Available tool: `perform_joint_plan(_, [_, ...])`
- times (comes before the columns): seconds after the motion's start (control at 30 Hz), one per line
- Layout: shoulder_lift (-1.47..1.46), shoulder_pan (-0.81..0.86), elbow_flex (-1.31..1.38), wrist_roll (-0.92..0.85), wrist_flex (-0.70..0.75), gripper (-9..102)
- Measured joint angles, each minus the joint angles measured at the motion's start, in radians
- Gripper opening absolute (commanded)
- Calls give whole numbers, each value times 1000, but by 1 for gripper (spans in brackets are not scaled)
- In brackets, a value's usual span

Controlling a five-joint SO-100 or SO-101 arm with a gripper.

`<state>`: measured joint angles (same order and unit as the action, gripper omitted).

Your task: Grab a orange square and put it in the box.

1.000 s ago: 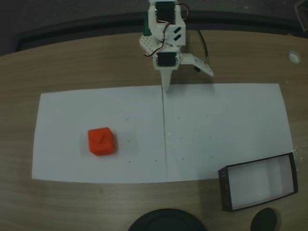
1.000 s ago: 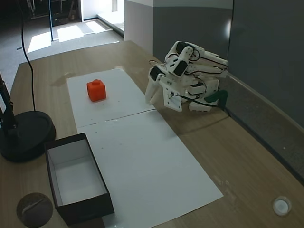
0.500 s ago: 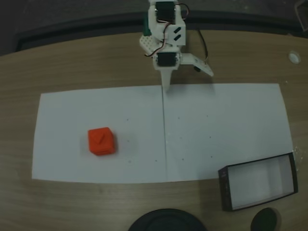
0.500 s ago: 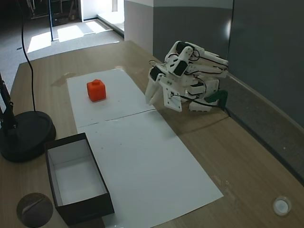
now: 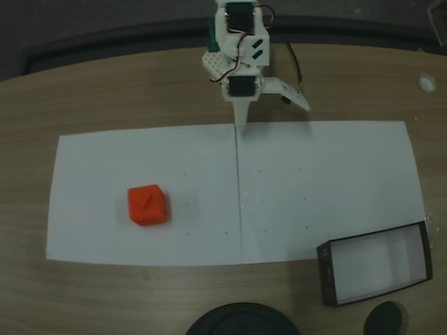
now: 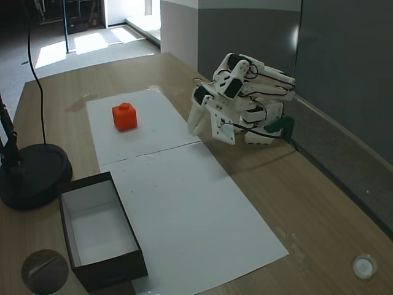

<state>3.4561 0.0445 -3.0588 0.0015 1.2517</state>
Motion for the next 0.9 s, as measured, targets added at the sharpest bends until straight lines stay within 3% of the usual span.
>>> perform_joint_plan(0.27, [0, 216, 17, 2, -293, 34])
perform_joint_plan(0.43, [-2, 413, 186, 106, -382, 35])
perform_joint_plan(0.6, [-31, 390, 350, 123, -382, 35])
perform_joint_plan(0.9, [-637, 370, 603, 169, -377, 40])
